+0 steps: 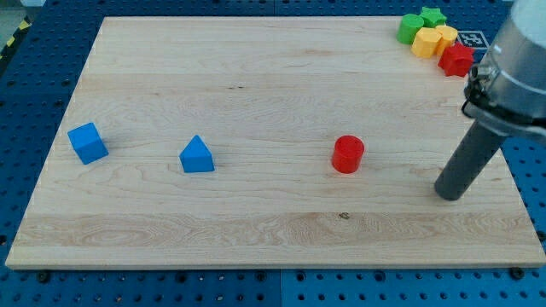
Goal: Move the red circle up towards the top side of the board
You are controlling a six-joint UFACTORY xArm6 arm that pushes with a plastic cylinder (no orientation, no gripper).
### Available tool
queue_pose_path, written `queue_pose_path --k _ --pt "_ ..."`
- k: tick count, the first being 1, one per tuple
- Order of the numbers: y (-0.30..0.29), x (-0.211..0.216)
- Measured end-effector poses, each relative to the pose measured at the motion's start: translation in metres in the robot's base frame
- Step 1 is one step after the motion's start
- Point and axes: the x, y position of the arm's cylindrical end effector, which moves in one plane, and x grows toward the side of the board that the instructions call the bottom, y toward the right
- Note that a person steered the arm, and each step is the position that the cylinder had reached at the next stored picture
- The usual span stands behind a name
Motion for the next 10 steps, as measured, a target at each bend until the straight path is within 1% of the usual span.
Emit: queue_pose_path --k 3,5,6,7,9,10 --pt "-0.115 0.006" --pt "-0.116 0.006" --pt "-0.116 -0.005" --pt "-0.116 -0.029" --pt "-0.110 -0.037" --pt "-0.100 -0.053"
